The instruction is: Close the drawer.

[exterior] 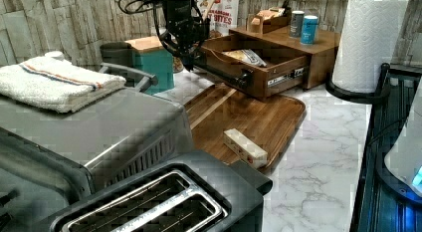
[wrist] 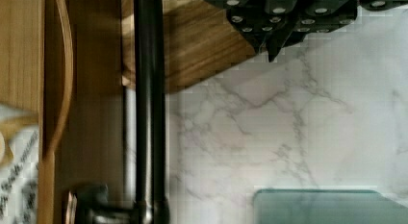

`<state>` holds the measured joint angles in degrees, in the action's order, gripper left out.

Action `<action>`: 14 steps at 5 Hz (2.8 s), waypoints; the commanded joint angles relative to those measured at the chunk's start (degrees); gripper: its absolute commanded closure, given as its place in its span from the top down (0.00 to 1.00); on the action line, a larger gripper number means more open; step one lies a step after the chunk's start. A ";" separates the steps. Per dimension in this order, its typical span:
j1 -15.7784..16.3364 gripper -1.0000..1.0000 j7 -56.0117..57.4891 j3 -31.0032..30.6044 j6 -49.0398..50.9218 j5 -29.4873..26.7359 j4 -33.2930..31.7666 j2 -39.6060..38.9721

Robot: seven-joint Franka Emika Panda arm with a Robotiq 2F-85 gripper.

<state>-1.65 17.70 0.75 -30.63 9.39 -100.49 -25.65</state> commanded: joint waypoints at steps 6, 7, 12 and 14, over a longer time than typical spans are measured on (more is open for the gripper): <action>-9.61 0.00 11.53 -0.77 -2.24 -2.15 -0.17 -1.86; -13.74 0.00 17.73 -1.61 -1.10 -4.28 -2.32 -0.46; -26.19 0.00 34.46 11.52 -11.77 5.64 -2.34 -3.49; -29.24 0.00 36.00 16.61 -12.90 9.74 0.61 -3.91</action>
<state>-18.31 47.34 8.54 -39.84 14.69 -104.86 -28.65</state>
